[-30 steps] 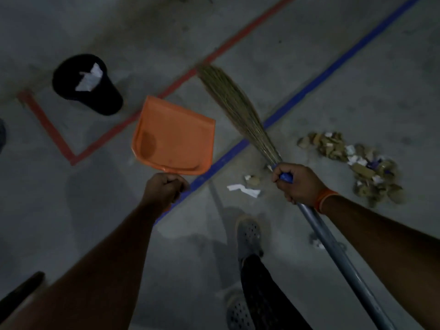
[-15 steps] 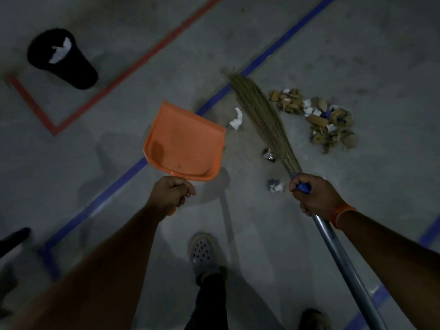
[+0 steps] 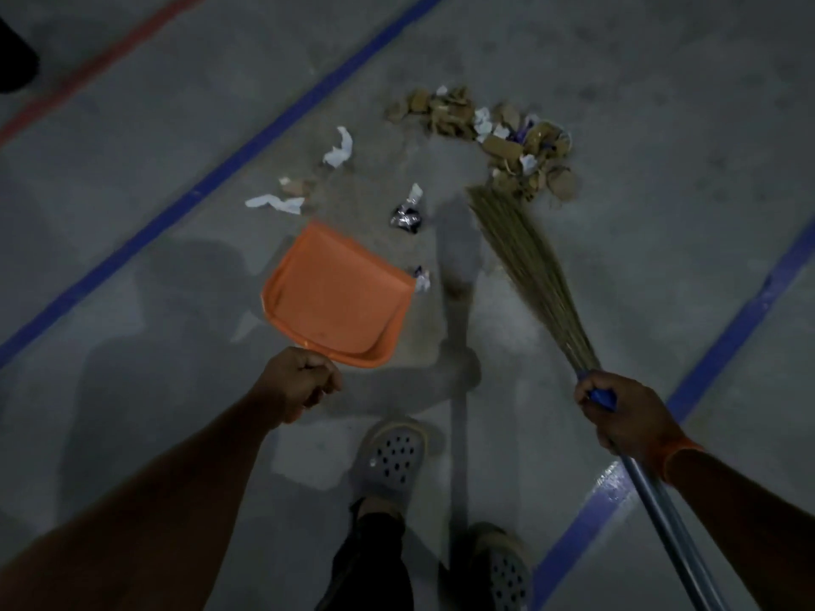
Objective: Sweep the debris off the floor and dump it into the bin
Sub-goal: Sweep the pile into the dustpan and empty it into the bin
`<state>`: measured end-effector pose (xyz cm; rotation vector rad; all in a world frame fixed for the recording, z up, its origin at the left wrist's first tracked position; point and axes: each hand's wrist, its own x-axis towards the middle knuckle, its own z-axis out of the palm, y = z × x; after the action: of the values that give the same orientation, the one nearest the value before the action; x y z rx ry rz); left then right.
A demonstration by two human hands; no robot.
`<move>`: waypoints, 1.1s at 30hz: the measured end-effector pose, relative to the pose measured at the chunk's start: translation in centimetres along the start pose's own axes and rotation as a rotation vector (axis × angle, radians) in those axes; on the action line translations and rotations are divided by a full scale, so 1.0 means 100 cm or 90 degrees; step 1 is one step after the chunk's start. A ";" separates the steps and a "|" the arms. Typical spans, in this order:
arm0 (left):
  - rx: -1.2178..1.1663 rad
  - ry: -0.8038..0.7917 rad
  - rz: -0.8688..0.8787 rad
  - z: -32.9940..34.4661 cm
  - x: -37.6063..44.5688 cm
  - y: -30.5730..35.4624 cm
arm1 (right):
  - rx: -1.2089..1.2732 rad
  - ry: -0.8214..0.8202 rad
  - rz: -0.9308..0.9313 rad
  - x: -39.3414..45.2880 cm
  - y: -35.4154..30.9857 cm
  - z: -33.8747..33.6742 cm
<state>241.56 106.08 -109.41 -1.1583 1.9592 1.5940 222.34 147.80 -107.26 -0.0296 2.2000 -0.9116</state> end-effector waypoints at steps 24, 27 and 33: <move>-0.051 -0.039 0.020 0.056 0.087 0.062 | 0.101 0.019 -0.053 0.077 -0.004 0.003; -0.073 -0.034 0.044 0.058 0.115 0.083 | 0.059 0.061 -0.078 0.116 -0.009 -0.030; -0.107 -0.071 0.050 0.060 0.185 0.104 | -0.046 0.104 -0.105 0.214 -0.025 -0.071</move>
<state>221.19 105.19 -117.80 -1.0388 1.8512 1.8522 201.69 144.12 -115.79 -0.1791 2.4099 -0.9518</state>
